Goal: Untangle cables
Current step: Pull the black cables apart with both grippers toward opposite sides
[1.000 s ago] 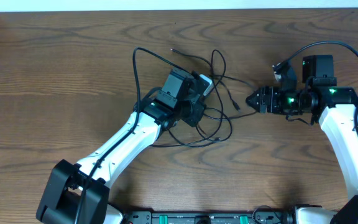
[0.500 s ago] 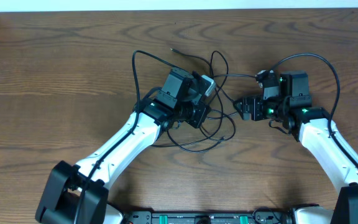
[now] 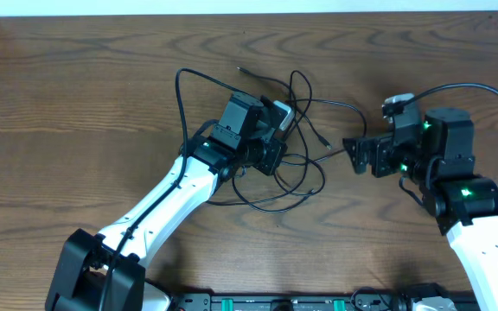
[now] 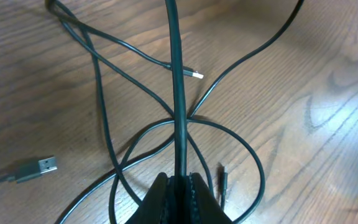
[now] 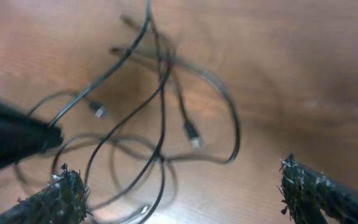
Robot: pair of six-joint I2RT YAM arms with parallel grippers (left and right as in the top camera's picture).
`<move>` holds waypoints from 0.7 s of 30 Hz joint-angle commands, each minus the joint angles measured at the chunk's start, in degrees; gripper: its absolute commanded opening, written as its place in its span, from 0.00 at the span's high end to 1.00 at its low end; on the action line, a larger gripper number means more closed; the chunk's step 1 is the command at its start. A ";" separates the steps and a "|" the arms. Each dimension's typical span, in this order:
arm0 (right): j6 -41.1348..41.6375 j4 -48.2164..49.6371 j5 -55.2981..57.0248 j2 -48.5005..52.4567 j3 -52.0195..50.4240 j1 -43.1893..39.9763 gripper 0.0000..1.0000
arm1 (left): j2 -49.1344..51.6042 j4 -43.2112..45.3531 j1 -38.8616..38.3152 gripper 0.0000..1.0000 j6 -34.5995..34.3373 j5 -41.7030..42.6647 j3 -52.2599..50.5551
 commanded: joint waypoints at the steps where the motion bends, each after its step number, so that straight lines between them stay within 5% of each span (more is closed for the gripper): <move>1: -0.79 3.30 3.82 3.89 -2.97 0.72 0.02 | -1.25 -0.11 0.28 0.93 0.31 4.00 0.96; 4: -0.81 8.26 3.85 9.11 -4.35 1.55 0.03 | -1.57 -0.11 0.28 0.92 -0.07 5.92 0.96; 7: -0.79 13.11 3.85 14.03 -4.35 1.70 0.16 | -2.40 -0.55 0.28 0.92 -0.28 6.97 0.96; 8: -0.79 14.36 3.85 15.13 -4.35 1.68 0.27 | -2.80 -0.55 0.31 0.92 -0.26 7.96 0.96; 9: -0.76 16.09 3.85 16.68 -4.35 1.68 0.54 | -3.30 -0.52 0.31 0.92 -0.26 9.01 0.96; 10: -0.76 17.29 3.85 17.84 -4.35 1.70 0.71 | -3.91 -0.52 0.31 0.93 -0.28 9.20 0.96; 13: -0.76 21.27 7.28 21.40 -4.35 1.68 0.99 | -6.73 -1.40 0.70 0.93 -0.26 8.41 0.96; 21: -0.79 28.04 41.72 21.75 -3.91 0.63 0.99 | -10.16 -8.28 5.14 0.92 -1.18 -17.79 0.96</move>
